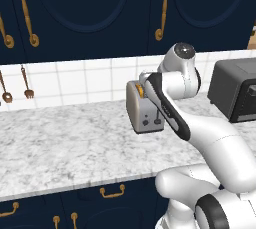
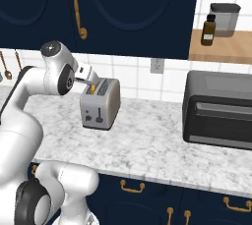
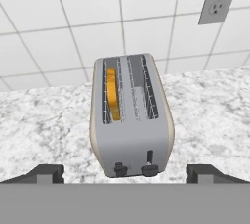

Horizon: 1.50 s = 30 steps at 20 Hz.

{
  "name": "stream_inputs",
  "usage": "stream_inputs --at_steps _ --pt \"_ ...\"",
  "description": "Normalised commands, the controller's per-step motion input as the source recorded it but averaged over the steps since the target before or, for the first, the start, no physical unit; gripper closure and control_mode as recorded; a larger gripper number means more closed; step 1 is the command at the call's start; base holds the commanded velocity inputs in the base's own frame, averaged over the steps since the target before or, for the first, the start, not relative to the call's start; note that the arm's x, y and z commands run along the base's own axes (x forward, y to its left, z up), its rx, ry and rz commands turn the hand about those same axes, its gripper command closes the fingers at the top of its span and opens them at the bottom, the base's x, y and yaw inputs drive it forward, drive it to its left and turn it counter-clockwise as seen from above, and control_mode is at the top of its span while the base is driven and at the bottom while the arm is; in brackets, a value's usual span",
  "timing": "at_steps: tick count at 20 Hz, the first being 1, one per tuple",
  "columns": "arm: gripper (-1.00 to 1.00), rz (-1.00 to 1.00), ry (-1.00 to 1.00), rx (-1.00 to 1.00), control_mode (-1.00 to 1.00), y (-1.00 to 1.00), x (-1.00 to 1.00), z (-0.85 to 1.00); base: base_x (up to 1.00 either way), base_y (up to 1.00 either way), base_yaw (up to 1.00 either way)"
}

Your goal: Start the toaster. Once the lever pops up, take the bread to the plate on the dining counter.

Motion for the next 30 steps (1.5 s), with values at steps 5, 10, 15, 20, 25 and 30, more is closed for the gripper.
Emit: stream_inputs --at_steps 5,10,15,20,25,30 --pt "-1.0 0.0 0.0 0.0 -1.0 0.0 0.0 0.0 0.0 0.0 0.0" --pt "-1.0 0.0 0.0 0.0 -1.0 0.0 0.0 0.0 0.0 0.0 0.0" --pt "-1.0 0.0 0.0 0.0 -1.0 0.0 0.0 0.0 0.0 0.0 0.0" --pt "-1.0 0.0 0.0 0.0 -1.0 0.0 0.0 0.0 0.0 0.0 0.0" --pt "-1.0 0.0 0.0 0.0 -1.0 0.0 0.0 0.0 0.0 0.0 0.0" --pt "-1.0 0.0 0.0 0.0 -1.0 0.0 0.0 0.0 0.0 0.0 0.0"
